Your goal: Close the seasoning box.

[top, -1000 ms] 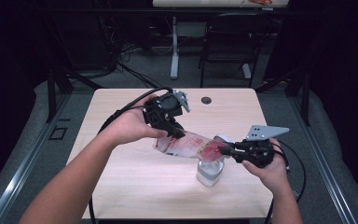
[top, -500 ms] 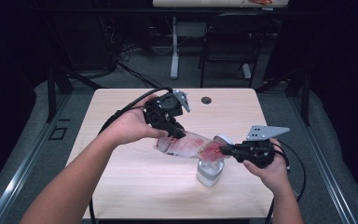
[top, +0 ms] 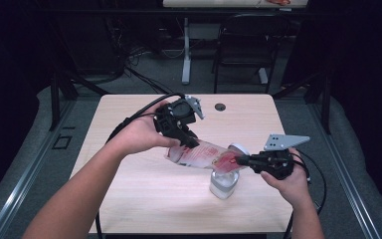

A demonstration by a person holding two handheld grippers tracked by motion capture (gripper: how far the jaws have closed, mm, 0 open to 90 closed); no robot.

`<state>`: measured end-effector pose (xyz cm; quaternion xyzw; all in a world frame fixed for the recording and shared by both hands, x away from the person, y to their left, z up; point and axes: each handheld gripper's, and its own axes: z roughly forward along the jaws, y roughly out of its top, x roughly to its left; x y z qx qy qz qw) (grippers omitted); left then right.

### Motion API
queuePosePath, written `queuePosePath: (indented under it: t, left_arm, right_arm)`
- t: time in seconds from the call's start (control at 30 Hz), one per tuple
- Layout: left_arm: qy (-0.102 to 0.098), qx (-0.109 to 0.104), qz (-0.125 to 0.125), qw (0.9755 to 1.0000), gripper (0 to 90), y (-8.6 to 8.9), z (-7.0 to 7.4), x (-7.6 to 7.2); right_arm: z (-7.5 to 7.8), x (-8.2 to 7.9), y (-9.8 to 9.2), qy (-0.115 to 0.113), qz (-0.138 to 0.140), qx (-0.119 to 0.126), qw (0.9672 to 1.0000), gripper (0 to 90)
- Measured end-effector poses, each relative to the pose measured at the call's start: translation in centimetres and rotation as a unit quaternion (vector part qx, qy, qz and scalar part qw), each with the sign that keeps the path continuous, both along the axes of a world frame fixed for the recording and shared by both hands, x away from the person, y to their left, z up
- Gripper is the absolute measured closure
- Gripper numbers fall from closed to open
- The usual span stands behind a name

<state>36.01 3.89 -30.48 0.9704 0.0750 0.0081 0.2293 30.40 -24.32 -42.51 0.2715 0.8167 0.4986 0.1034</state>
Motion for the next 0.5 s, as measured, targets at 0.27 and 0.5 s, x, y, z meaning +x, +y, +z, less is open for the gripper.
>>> queuePosePath:
  t: [0.27, 0.5]
  left_arm:
    - [0.001, 0.001, -0.005, 1.0000, 78.0, -0.12, 0.05, 0.08]
    - [0.009, -0.001, -0.006, 0.9999, 78.1, -0.32, -0.14, 0.11]
  right_arm:
    - [0.07, -0.20, -0.16, 0.000, -0.002, -0.001, 1.0000, 90.0]
    - [0.21, -0.43, -0.37, 0.003, 0.001, -0.006, 1.0000, 90.0]
